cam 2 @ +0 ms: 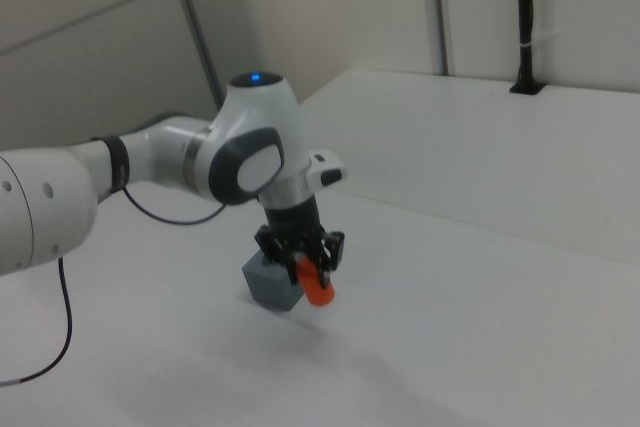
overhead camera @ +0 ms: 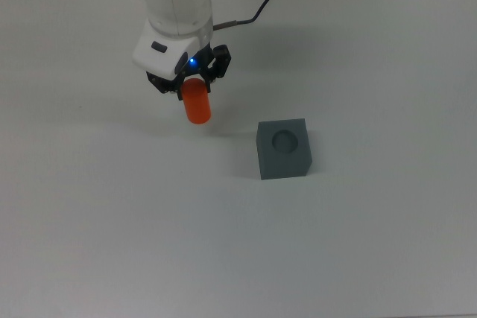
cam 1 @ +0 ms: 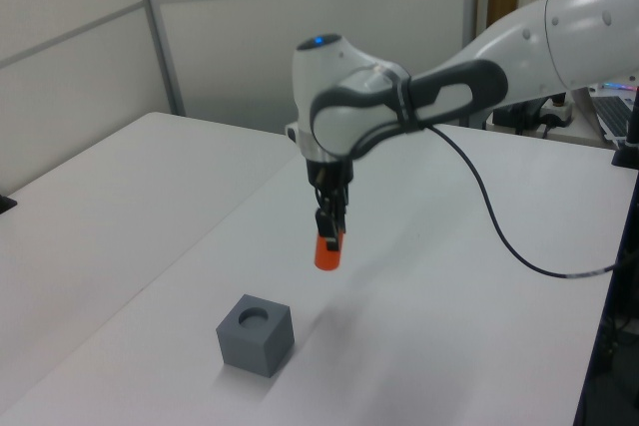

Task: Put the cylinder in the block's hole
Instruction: 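Lift the orange cylinder and carry it toward the grey block, then lower the orange cylinder into the hole of the grey block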

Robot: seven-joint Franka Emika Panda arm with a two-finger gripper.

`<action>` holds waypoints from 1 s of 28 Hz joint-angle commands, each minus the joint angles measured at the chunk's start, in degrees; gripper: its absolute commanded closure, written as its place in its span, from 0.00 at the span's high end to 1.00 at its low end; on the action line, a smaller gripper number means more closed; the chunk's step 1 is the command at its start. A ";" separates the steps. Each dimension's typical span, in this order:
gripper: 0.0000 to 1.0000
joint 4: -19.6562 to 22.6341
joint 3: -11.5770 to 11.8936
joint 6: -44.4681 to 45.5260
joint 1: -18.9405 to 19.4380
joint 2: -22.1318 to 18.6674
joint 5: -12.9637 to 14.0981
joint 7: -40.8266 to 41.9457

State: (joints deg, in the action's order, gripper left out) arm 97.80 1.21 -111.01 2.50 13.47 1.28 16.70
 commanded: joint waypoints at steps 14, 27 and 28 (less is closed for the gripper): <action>0.01 -16.41 -5.34 0.98 4.09 11.49 2.33 -9.31; 0.01 -19.05 -6.84 -0.35 6.20 14.74 1.01 -10.28; 0.01 -18.96 -6.84 -0.26 6.46 14.65 0.92 -10.28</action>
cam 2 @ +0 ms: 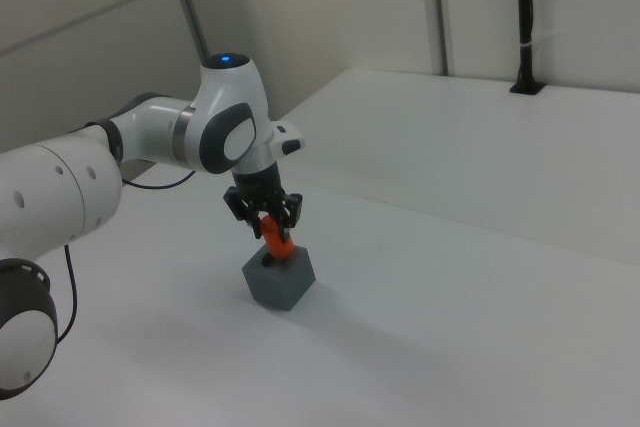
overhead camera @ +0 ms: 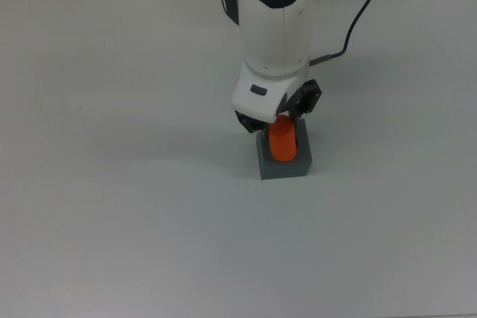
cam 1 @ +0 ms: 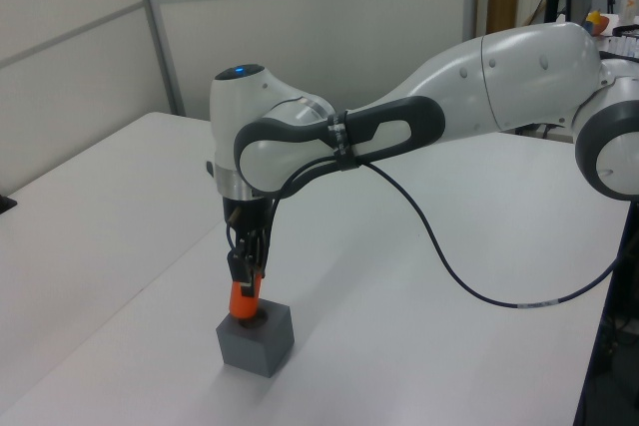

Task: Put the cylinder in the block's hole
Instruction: 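Lower the orange cylinder into the hole of the grey block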

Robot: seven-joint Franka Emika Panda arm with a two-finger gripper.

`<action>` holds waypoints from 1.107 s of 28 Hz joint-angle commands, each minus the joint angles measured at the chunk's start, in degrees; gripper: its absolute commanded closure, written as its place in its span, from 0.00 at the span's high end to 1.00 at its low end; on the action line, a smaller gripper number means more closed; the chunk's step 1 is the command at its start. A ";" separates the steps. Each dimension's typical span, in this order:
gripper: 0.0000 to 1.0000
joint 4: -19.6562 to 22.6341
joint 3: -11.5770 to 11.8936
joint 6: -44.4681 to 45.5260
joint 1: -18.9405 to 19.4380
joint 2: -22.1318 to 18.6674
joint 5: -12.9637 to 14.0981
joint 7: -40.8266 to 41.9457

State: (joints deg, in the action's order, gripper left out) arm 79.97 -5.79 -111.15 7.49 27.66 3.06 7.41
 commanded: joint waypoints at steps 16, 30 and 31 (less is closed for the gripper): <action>0.01 0.10 0.25 5.76 2.44 -0.32 -1.83 -0.99; 0.01 0.36 2.36 6.82 2.26 -0.50 -2.10 -0.29; 0.01 0.36 2.54 6.82 2.26 -0.50 -2.10 -0.29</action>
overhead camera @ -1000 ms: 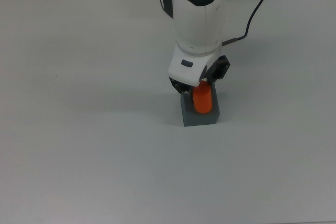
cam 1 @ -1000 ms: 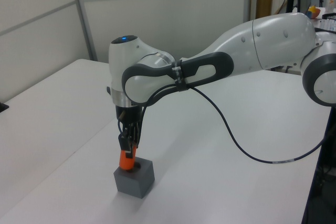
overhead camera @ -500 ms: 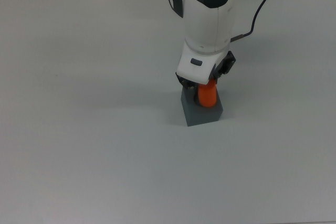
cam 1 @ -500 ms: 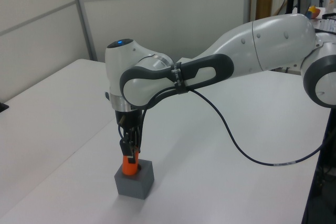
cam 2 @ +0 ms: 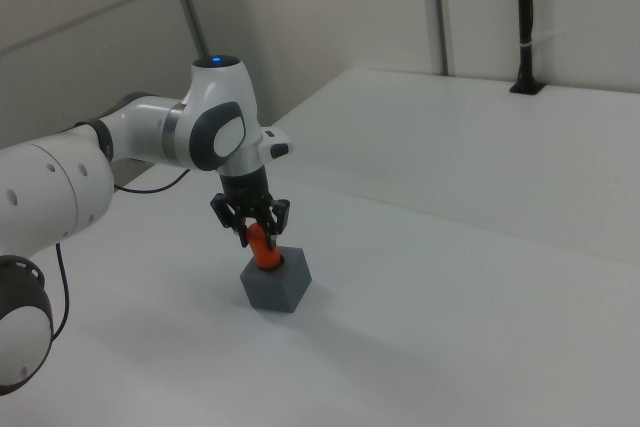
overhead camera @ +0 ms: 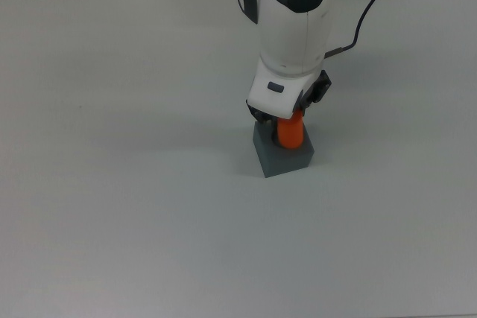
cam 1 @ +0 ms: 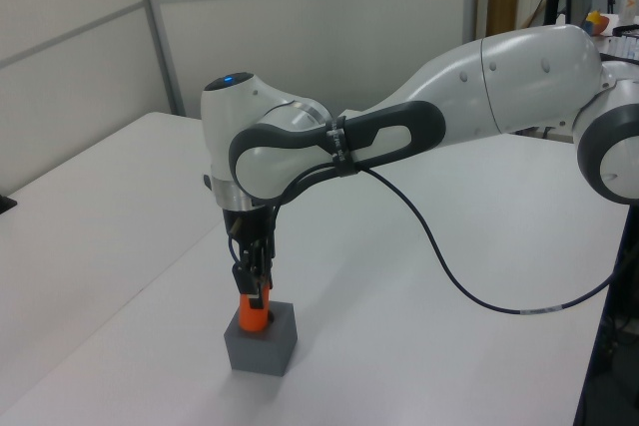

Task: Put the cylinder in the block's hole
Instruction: 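Lower the orange cylinder into the hole of the grey block, then open the gripper and raise it away from the block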

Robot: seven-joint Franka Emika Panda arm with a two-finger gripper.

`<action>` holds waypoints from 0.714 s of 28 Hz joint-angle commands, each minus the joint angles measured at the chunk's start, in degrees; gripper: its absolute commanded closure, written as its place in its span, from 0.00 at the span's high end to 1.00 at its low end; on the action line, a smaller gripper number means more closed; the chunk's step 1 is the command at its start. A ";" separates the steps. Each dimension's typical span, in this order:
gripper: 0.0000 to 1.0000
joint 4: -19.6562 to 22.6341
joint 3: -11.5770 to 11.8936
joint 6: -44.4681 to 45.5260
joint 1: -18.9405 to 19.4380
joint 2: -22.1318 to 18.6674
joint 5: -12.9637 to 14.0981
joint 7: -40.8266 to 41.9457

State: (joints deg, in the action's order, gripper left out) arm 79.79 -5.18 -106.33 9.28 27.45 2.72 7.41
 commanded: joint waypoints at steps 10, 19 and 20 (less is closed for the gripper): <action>0.01 0.90 3.07 3.23 0.30 -0.56 -1.76 0.86; 1.00 0.37 2.98 3.14 0.47 -0.82 -2.02 -0.02; 1.00 0.37 2.98 3.14 0.47 -1.17 -1.93 -0.11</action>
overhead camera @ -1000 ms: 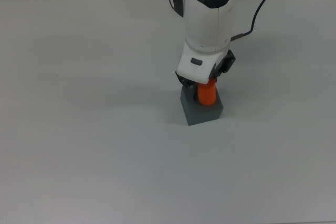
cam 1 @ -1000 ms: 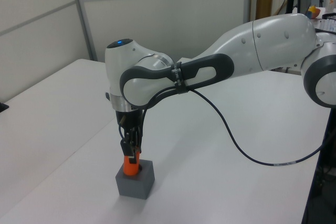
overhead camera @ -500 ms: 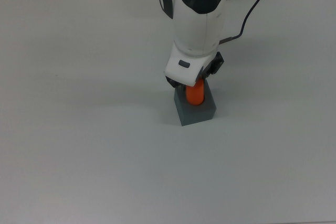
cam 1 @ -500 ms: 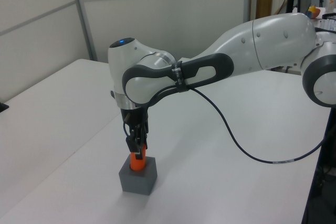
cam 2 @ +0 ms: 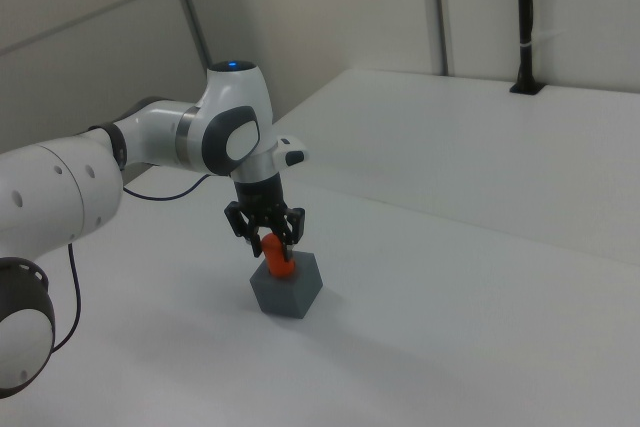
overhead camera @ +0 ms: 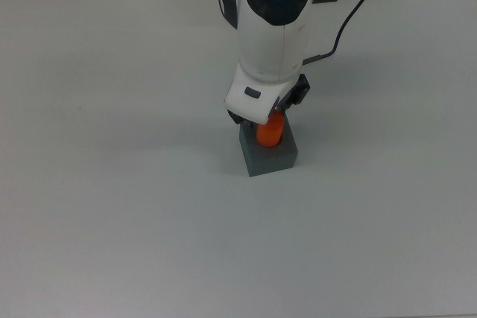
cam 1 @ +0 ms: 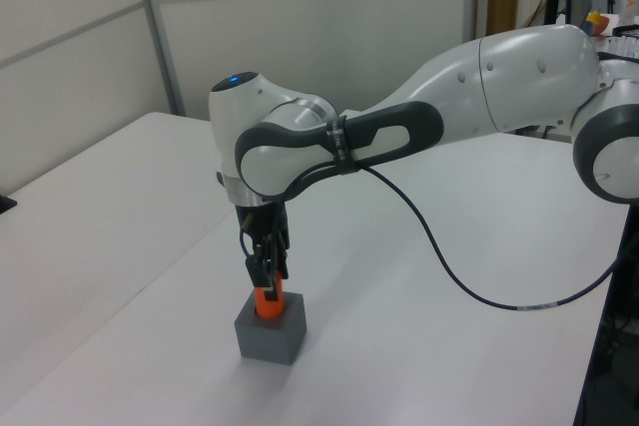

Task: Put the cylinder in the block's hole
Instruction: 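Open the gripper and raise it away from the block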

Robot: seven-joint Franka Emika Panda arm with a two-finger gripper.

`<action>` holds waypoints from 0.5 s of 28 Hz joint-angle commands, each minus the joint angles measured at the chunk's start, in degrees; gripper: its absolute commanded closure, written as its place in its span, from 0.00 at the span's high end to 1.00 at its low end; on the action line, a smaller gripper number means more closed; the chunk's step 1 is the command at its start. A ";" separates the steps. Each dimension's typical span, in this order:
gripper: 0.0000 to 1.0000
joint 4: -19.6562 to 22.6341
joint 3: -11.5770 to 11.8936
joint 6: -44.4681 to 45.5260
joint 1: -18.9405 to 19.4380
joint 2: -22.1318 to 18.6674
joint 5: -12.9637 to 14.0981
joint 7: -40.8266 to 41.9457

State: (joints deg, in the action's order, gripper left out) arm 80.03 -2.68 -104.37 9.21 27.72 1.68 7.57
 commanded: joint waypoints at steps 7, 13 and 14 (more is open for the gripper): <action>1.00 1.09 2.76 2.84 0.19 -7.40 -0.98 -0.37; 1.00 1.36 8.46 8.12 0.02 -10.58 -1.77 0.34; 1.00 1.36 9.44 8.48 0.01 -10.58 -1.94 0.34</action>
State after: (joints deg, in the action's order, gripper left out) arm 79.47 2.06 -98.48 9.04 20.18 1.02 7.51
